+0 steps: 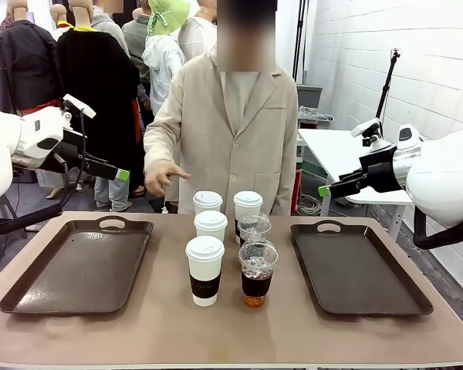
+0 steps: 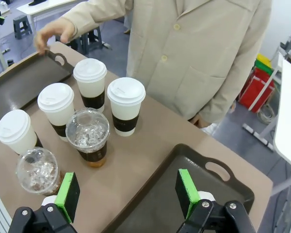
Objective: Distribute the coffee onto the tray.
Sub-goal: Pick up one iced Americano and place it on the right Handle tray.
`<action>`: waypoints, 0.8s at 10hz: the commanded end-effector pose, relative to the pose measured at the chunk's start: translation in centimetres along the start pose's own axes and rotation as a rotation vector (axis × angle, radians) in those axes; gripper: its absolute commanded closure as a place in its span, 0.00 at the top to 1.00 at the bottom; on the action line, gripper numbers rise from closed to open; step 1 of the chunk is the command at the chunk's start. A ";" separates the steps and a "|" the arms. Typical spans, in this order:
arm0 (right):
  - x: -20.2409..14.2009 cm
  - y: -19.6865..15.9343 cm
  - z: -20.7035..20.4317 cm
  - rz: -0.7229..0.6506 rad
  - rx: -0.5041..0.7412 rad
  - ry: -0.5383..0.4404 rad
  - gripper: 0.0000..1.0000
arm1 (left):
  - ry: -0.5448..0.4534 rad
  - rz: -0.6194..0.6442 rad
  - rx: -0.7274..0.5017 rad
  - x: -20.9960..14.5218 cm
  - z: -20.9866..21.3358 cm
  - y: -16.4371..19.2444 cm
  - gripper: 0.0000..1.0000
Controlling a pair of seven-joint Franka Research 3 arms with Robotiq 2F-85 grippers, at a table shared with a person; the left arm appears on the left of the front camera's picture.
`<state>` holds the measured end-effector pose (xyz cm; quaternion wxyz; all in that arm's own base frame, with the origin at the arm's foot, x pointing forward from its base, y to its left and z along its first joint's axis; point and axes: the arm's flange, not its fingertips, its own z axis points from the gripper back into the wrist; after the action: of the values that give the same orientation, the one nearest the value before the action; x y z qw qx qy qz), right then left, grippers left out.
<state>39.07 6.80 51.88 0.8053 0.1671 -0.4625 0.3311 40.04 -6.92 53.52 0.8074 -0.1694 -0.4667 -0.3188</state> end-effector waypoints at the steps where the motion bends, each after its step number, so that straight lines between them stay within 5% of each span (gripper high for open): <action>1: 0.0 0.2 -0.1 0.007 0.015 0.001 1.00 | 0.004 0.007 0.005 -0.1 0.0 0.0 1.00; 8: -1.6 -0.4 0.0 0.042 0.074 -0.008 1.00 | 0.004 0.007 0.005 -0.1 0.0 0.0 1.00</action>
<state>39.16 6.34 51.43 0.8018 0.1809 -0.4560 0.3413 40.04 -6.93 53.53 0.8073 -0.1688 -0.4667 -0.3193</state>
